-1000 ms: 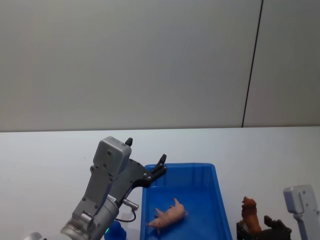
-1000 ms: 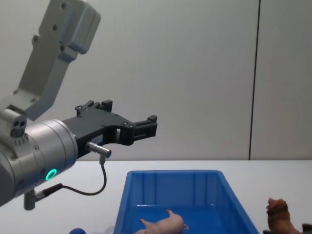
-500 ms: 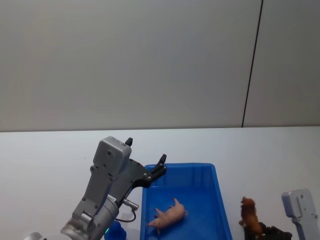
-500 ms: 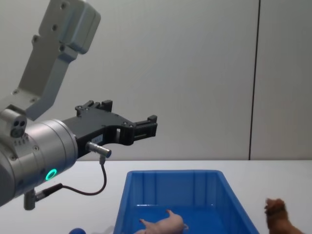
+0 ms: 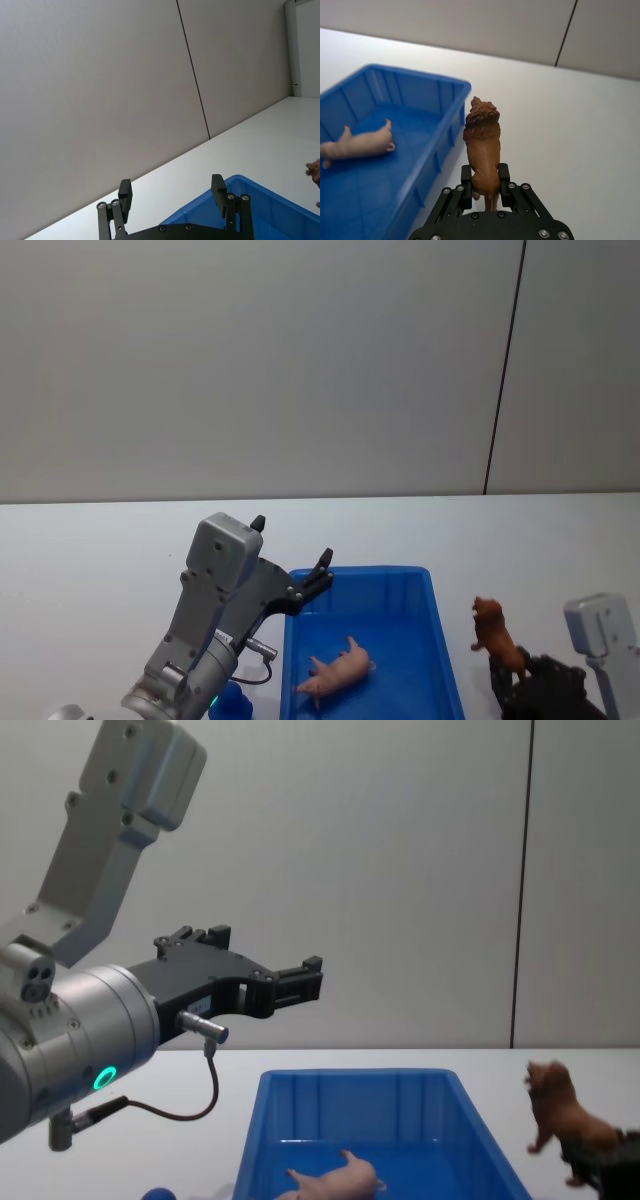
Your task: Pick up the two dolls from the table and place them into the box.
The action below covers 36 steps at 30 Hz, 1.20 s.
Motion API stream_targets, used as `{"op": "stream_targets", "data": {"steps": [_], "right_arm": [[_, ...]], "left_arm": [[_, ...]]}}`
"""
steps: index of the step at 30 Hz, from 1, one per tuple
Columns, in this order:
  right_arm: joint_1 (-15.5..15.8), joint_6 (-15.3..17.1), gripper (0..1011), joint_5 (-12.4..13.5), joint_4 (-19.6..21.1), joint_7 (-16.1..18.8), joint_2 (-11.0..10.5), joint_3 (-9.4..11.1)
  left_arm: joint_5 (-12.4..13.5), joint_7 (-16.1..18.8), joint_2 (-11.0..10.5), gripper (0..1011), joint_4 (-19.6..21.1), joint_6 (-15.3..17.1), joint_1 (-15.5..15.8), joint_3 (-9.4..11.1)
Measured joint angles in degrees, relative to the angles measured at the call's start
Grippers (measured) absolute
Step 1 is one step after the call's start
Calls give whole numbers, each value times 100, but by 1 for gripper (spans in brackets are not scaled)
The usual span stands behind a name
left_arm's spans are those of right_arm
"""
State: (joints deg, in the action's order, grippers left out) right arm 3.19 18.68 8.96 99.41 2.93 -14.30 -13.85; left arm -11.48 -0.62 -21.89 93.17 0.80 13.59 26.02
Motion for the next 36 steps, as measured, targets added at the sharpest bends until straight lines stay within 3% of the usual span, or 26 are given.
{"op": "stream_targets", "data": {"steps": [11,23,30,31,36], "right_arm": [[-256,-377,289,-224,82,574,23,-25],[-821,-528,315,-386,-303,1369,313,-180],[-1097,-490,550,-488,-600,1599,473,-252],[-1113,-482,550,-496,-619,1603,482,-256],[-1189,-423,736,-540,-720,1584,528,-271]], "left_arm": [[0,0,0,1001,0,0,0,0],[0,0,0,1001,0,0,0,0],[0,0,0,1001,0,0,0,0],[0,0,0,1001,0,0,0,0],[0,0,0,1001,0,0,0,0]]}}
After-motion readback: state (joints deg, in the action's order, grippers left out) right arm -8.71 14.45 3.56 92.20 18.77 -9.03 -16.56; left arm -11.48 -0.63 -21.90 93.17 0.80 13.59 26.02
